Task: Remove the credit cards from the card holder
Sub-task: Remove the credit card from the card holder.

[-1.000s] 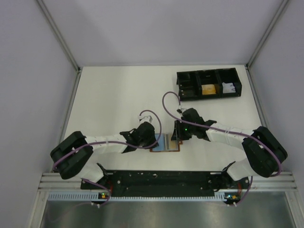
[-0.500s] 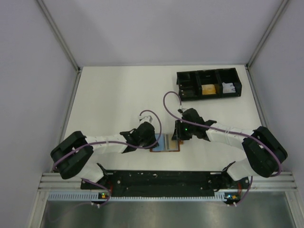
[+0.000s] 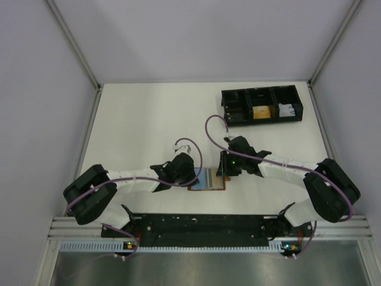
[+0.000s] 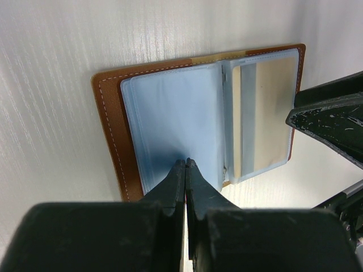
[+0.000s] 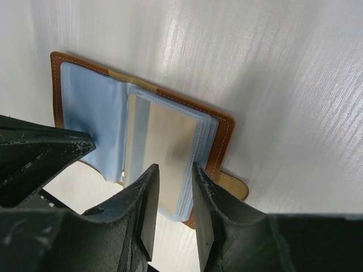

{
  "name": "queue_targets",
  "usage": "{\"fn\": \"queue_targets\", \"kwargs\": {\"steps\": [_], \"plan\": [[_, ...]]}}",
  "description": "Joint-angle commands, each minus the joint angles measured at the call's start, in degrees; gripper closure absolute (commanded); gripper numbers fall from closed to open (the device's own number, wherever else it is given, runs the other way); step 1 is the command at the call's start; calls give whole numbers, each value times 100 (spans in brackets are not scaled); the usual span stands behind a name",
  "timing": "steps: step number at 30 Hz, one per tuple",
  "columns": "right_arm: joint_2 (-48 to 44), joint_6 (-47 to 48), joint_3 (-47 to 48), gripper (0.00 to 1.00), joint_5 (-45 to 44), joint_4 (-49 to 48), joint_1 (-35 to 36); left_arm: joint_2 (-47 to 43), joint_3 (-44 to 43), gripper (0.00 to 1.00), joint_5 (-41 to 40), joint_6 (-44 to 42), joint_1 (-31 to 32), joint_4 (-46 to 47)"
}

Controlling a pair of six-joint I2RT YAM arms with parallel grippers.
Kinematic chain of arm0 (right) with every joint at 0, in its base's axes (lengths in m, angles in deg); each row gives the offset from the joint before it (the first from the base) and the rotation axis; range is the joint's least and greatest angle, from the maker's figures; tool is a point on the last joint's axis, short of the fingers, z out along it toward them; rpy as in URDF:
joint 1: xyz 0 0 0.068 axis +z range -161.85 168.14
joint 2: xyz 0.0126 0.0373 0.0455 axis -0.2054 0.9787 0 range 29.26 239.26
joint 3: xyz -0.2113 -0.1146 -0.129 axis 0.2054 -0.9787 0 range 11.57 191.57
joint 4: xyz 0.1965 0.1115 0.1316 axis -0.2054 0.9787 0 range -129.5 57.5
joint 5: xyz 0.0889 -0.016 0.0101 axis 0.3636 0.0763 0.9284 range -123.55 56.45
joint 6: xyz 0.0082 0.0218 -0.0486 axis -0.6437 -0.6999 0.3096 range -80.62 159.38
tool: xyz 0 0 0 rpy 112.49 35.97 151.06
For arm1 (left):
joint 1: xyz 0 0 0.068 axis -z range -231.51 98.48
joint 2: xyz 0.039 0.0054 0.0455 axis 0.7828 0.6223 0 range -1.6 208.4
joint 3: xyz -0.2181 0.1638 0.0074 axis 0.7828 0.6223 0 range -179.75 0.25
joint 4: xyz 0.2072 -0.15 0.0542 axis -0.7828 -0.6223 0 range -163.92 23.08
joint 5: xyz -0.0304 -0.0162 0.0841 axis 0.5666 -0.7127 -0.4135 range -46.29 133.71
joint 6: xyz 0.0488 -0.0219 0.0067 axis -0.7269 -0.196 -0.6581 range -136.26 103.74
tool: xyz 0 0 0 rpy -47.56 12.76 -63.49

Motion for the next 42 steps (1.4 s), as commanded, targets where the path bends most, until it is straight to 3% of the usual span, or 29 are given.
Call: {"fn": "queue_targets", "kwargs": {"steps": [1, 29, 42], "plan": [[-35, 0, 83, 70, 26, -55, -38, 56, 80, 100, -3, 14, 2, 116], [-245, -122, 320, 71, 1054, -652, 85, 47, 80, 100, 32, 23, 11, 159], [404, -640, 566, 71, 1573, -1522, 419, -312, 308, 100, -196, 164, 11, 195]]}}
